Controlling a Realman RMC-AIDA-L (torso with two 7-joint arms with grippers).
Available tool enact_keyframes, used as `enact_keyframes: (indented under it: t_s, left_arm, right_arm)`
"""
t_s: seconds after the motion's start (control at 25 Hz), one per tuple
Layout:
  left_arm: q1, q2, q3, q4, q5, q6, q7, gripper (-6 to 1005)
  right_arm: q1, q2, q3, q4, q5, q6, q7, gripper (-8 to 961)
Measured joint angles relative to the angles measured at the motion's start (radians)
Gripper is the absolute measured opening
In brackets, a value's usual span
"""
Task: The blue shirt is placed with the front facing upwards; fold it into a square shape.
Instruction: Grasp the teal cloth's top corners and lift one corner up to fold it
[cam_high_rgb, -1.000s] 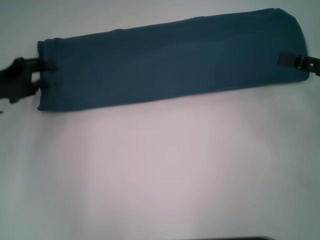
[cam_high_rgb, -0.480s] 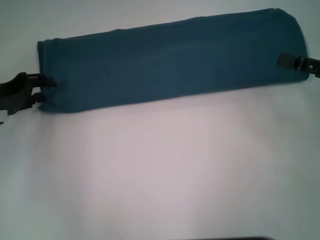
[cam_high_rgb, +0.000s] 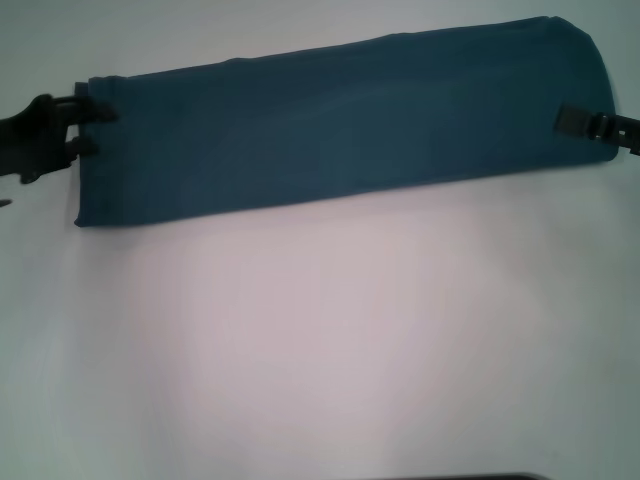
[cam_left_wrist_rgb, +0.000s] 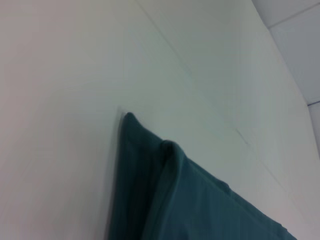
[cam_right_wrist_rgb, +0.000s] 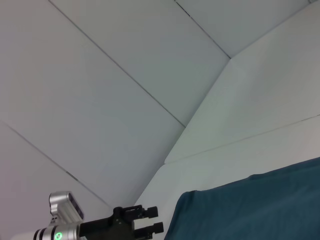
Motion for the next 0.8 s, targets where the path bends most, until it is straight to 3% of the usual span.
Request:
enact_keyframes:
  t_s: [0.2,0.36,0.8]
  left_arm:
    - [-0.032,-0.010,0.008,0.045,0.009,-0.105,-0.001,578]
    - [-0.049,0.003,0.024,0.114,0.022,-0.166,-0.021,578]
    - [-0.045,0.003,0.014,0.108,0.021,-0.176,-0.049,578]
  right_arm:
    - [-0.001,0.000,0.000,0.000,0.000,0.002,0.000,945]
    - [-0.001,0.000,0.000,0.000,0.000,0.002,0.001,945]
    - [0.004,-0.001,0.002,0.000,-0.002,0.005,0.013,945]
